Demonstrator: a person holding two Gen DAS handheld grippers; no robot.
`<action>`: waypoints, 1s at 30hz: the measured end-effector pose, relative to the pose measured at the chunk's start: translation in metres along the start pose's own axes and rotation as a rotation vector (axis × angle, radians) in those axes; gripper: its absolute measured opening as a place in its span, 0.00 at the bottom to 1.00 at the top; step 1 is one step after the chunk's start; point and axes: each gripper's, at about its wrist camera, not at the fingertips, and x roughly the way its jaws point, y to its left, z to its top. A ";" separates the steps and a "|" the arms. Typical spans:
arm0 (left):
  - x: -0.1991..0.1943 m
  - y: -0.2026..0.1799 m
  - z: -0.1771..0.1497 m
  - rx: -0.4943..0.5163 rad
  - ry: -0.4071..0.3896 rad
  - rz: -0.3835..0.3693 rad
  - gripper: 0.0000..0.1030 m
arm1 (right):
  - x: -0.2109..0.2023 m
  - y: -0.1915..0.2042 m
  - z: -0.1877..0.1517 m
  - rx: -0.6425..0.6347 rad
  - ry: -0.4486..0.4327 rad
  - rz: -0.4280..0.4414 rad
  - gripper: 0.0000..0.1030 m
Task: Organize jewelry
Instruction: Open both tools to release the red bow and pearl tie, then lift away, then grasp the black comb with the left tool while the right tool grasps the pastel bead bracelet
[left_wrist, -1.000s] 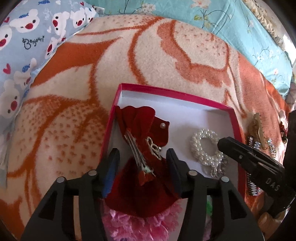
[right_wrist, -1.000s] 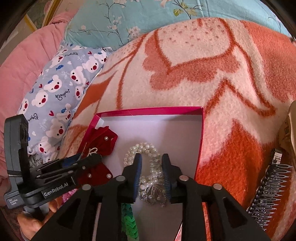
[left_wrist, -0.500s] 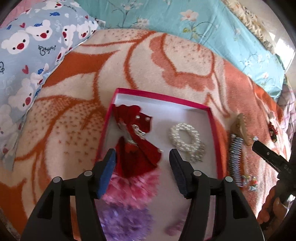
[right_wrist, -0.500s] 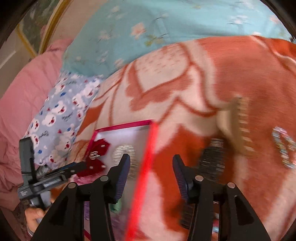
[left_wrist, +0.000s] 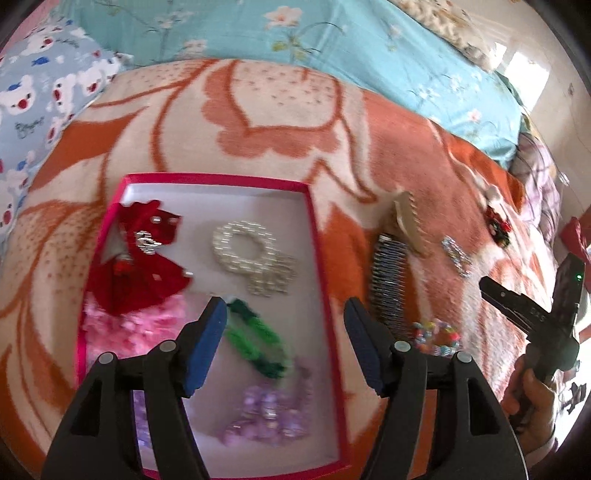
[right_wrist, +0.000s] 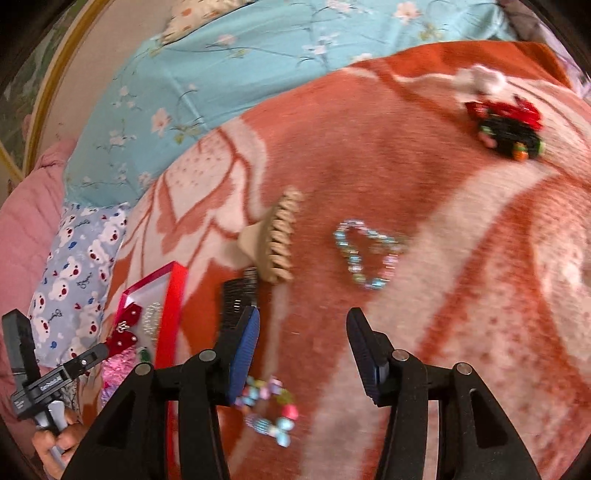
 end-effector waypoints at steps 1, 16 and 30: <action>0.000 -0.004 -0.001 0.005 0.002 -0.005 0.64 | -0.002 -0.003 0.000 0.003 -0.002 -0.005 0.51; 0.046 -0.090 0.000 0.119 0.115 -0.089 0.64 | 0.018 -0.021 0.021 -0.077 0.015 -0.118 0.55; 0.124 -0.126 -0.004 0.224 0.229 0.049 0.66 | 0.053 -0.015 0.033 -0.222 0.066 -0.196 0.58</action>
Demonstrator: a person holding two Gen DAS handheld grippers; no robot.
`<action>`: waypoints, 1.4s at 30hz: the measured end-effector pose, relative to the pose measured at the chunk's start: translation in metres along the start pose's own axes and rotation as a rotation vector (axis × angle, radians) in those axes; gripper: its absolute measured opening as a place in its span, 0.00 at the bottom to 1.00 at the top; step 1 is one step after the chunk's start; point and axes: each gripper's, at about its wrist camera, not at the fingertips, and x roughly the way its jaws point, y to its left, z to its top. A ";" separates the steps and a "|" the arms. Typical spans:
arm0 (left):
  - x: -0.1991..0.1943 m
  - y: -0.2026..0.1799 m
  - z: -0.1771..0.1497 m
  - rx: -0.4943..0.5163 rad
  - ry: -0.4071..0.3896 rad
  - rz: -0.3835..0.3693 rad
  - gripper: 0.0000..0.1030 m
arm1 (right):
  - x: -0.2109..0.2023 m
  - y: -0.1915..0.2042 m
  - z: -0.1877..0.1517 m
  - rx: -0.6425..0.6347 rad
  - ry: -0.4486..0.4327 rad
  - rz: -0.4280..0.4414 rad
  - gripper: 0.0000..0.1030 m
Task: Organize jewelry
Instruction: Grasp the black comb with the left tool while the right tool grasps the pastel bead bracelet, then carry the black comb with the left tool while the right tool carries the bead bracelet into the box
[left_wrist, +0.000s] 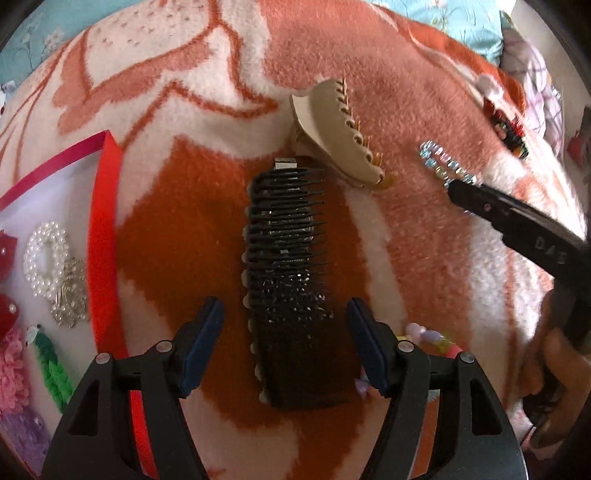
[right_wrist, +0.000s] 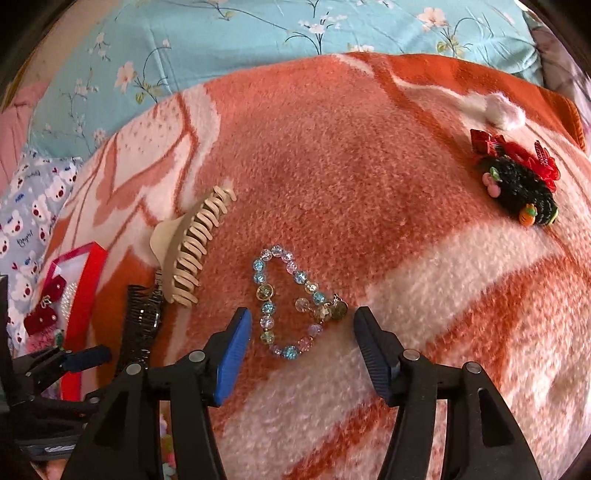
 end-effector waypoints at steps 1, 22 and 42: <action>0.001 -0.001 0.000 0.002 -0.004 0.004 0.66 | 0.001 0.002 0.000 -0.009 0.001 -0.008 0.59; -0.050 0.028 -0.020 -0.055 -0.118 -0.111 0.47 | -0.042 -0.013 -0.006 0.121 -0.090 0.112 0.07; -0.107 0.062 -0.043 -0.117 -0.234 -0.110 0.47 | -0.088 0.029 -0.015 0.076 -0.137 0.209 0.07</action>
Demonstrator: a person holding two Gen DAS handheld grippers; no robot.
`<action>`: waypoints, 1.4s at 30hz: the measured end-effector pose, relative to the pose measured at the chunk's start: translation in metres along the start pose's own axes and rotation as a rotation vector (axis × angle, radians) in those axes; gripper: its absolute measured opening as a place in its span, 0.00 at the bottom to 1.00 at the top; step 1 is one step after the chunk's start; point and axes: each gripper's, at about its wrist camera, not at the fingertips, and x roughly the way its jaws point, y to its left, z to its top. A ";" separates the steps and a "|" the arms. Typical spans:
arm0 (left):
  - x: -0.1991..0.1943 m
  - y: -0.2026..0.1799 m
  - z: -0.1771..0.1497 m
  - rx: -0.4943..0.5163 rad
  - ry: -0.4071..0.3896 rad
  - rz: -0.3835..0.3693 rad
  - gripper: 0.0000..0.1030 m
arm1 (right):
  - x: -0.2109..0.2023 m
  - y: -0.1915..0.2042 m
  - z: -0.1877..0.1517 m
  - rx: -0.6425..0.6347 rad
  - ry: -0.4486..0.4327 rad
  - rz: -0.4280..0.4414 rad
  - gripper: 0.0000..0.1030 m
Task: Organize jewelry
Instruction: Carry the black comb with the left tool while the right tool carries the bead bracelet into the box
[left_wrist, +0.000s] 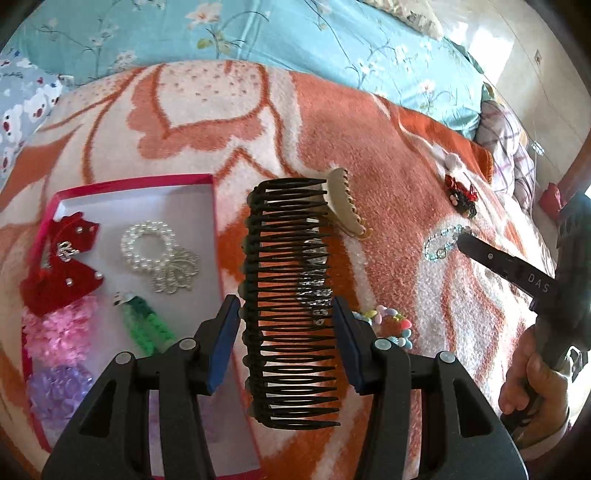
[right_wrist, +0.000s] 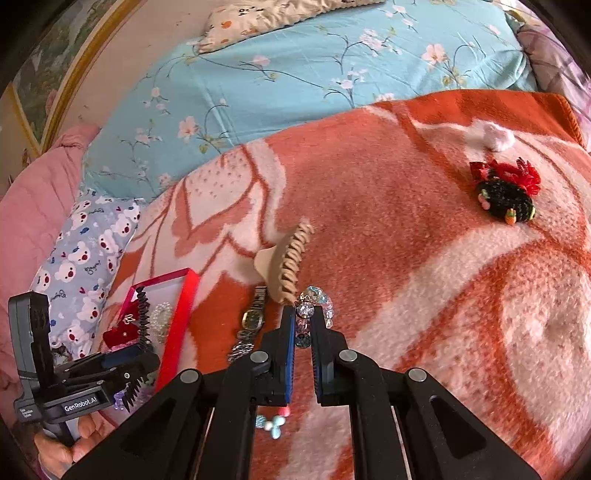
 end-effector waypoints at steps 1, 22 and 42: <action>-0.003 0.003 -0.001 -0.004 -0.003 0.004 0.47 | -0.001 0.002 -0.001 -0.001 0.001 0.002 0.07; -0.056 0.093 -0.037 -0.140 -0.065 0.110 0.47 | 0.017 0.107 -0.024 -0.137 0.052 0.146 0.07; -0.070 0.139 -0.084 -0.193 -0.023 0.183 0.47 | 0.049 0.199 -0.071 -0.261 0.174 0.298 0.07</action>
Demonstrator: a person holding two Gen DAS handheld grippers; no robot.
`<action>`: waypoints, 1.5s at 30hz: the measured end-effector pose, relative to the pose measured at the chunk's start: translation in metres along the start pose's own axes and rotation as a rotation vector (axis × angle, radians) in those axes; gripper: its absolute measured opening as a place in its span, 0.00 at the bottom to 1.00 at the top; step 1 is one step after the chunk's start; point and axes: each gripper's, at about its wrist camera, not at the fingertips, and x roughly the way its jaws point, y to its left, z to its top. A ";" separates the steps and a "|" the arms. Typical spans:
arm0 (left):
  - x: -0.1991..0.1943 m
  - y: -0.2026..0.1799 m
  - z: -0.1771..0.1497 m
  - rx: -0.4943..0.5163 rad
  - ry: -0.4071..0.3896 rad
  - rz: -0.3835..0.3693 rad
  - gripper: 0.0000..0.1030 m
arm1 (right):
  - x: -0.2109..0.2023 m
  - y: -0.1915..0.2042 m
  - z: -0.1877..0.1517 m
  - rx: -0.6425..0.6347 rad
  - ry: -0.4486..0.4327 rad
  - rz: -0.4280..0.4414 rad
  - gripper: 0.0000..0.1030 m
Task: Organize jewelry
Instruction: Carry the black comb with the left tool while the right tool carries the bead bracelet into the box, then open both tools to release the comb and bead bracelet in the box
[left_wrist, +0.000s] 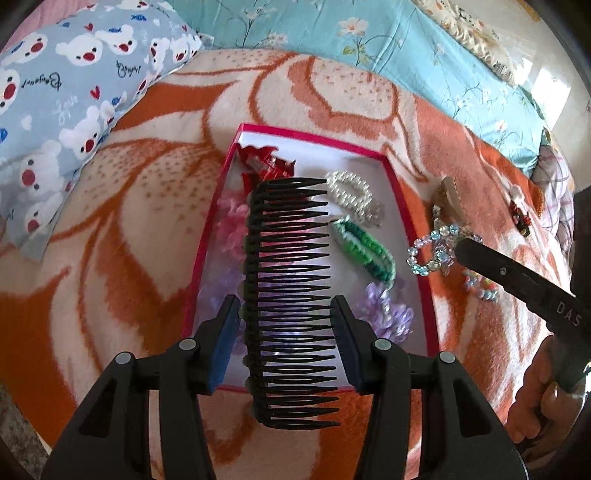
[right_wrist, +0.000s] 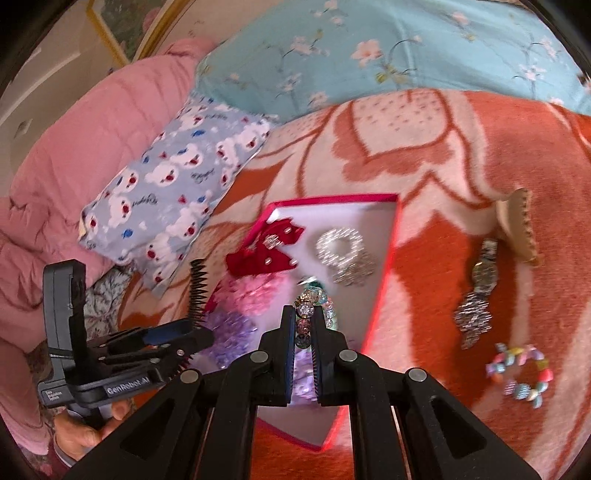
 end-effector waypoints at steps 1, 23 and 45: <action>0.002 0.002 -0.001 -0.002 0.006 0.003 0.47 | 0.003 0.003 -0.001 -0.005 0.006 0.004 0.07; 0.038 0.016 -0.014 -0.008 0.079 0.061 0.48 | 0.064 -0.011 -0.027 0.033 0.145 -0.023 0.07; 0.017 0.011 -0.009 -0.006 0.040 0.077 0.61 | 0.040 -0.019 -0.021 0.081 0.083 -0.006 0.30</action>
